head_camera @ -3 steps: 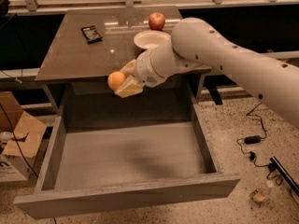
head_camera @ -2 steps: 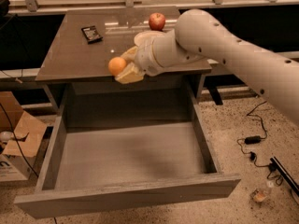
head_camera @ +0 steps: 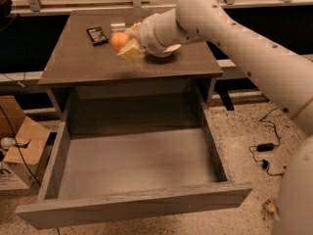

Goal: Pick orange from top drawer and place on counter

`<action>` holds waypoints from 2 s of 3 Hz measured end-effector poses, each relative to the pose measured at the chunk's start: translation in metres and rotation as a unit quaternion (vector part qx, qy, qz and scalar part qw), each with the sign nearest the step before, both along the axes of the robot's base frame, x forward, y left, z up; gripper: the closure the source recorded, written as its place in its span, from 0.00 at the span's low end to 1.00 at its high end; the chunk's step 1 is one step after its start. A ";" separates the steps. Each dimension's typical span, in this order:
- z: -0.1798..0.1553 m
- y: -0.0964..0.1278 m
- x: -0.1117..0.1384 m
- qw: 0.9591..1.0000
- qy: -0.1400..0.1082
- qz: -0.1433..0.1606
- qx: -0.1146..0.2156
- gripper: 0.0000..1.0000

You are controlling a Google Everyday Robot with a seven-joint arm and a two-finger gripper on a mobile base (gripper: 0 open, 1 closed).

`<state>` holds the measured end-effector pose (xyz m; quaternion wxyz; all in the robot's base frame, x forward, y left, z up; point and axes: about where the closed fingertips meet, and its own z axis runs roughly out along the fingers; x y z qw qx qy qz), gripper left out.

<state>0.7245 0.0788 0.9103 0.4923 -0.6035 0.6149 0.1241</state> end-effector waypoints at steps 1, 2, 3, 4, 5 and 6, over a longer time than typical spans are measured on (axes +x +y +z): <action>-0.005 0.018 0.034 1.000 0.016 0.013 0.004 1.00; -0.023 0.035 0.056 0.998 0.046 0.041 -0.003 0.81; -0.048 0.042 0.068 0.995 0.079 0.053 -0.010 0.57; -0.071 0.044 0.075 0.992 0.114 0.042 -0.025 0.34; -0.072 0.044 0.076 0.992 0.117 0.040 -0.025 0.11; -0.072 0.044 0.076 0.992 0.117 0.040 -0.025 0.00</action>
Offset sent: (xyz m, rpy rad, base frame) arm 0.0862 0.0484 -0.0360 -0.0183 0.1547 0.1433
